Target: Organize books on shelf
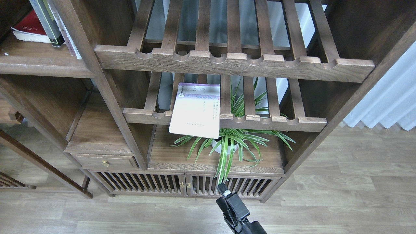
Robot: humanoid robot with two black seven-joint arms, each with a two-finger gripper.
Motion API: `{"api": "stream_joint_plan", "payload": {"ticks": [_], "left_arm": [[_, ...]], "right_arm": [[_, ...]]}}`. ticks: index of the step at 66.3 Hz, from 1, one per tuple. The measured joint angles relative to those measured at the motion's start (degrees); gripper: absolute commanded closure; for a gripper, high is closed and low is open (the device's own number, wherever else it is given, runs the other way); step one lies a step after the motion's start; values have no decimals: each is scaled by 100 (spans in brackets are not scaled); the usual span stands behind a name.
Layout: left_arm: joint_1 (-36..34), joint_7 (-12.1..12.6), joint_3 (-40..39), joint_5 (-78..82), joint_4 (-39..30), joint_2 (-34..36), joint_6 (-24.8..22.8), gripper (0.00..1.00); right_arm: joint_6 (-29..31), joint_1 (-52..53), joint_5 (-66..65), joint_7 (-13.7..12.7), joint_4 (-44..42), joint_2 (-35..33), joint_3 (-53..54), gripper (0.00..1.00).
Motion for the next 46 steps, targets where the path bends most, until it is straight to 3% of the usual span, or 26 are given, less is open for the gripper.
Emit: {"api": "stream_joint_plan", "payload": {"ticks": [13,14,28,46], "left_arm": [[1124,2,-775,-409,-663,39,0,29],[1475,2,-941,-526,-895,39,1,29],[2880,3,-1518,-779,-1826,-11,3,28],[4019,1,-1968,-803,-2272,-178,3,25]], "right_arm": [[0,7,52,24,-24,0,10,1],[0,10,68,27,-26,0,10,1],[0,35,137,50,-28,1,10,1],[0,51,186,53,-90,0,62,1]]}}
